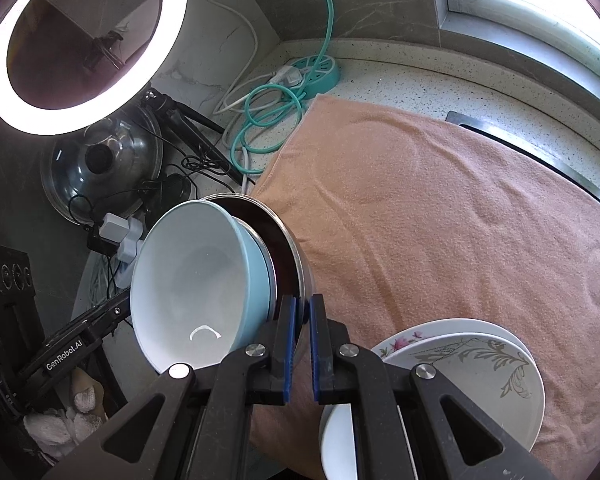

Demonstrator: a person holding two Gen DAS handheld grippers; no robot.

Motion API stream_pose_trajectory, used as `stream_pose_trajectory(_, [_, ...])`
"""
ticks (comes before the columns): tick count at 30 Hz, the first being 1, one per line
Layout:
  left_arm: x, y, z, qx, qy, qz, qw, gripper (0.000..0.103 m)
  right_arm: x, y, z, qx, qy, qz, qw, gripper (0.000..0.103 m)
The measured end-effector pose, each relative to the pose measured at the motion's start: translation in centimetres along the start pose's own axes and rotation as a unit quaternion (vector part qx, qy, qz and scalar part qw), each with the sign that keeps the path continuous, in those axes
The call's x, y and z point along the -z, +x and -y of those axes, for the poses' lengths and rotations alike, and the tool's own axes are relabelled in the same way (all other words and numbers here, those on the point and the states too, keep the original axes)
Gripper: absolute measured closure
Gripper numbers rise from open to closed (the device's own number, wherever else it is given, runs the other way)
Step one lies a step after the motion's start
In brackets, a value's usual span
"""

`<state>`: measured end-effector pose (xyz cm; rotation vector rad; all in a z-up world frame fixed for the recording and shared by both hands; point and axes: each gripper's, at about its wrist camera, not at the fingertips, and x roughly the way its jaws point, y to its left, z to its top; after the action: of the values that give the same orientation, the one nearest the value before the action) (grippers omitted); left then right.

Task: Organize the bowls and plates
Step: 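Lift the nested bowl stack with both tools and move it over the plates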

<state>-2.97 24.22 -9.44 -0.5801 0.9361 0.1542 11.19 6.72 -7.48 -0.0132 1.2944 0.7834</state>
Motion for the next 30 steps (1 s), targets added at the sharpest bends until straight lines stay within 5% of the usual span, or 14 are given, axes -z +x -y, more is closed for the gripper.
stream_pose_trajectory(30, [1.4,2.4,11.0,0.083,0.121,-0.046,0.9881,0.095,5.9,-9.9,8.4,0.044,0.114,0.078,0.989,0.097])
